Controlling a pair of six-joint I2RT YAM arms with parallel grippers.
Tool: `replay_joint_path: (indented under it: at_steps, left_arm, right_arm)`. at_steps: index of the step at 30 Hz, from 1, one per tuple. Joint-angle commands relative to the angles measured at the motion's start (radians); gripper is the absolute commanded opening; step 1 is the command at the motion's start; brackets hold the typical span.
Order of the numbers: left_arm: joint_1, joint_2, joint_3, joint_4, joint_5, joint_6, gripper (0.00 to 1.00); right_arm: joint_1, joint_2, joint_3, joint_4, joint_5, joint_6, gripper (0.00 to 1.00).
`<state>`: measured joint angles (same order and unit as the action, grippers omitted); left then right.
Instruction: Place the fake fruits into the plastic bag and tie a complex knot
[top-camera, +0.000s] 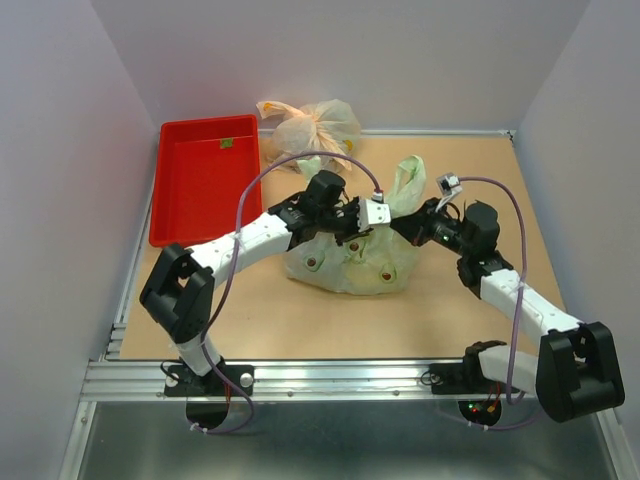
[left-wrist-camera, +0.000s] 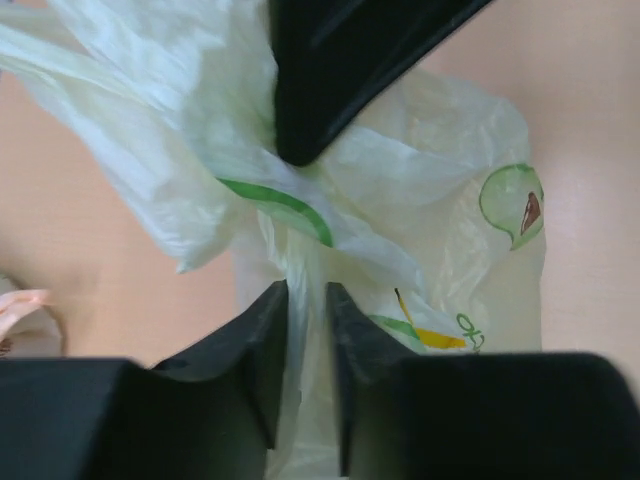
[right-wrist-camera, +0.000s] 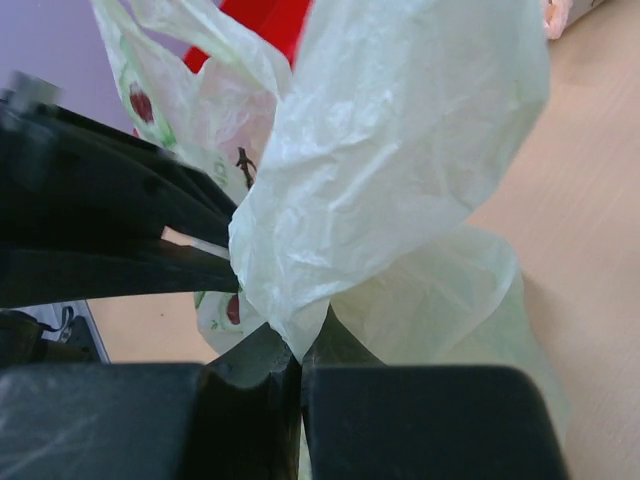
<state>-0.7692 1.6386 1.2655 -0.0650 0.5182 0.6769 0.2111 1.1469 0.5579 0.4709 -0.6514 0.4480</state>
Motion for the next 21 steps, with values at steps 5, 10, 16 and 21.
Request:
replay_joint_path:
  at_steps: [5,10,16,21]
  left_arm:
    - [0.005,0.073,0.035,-0.128,0.123,0.039,0.0]
    - [0.005,0.055,0.02,-0.102,0.157,0.003,0.0]
    - [0.005,0.044,0.037,-0.085,0.19,-0.005,0.0]
    - [0.004,0.044,0.045,-0.065,0.201,-0.039,0.0]
  right_arm:
    - [0.007,-0.072,-0.038,0.017,0.102,0.119,0.01]
    - [0.007,-0.035,-0.039,0.055,0.032,0.216,0.35]
    - [0.007,0.072,-0.043,0.164,0.013,0.212,0.86]
    - [0.008,0.191,0.007,0.231,-0.028,0.187,0.85]
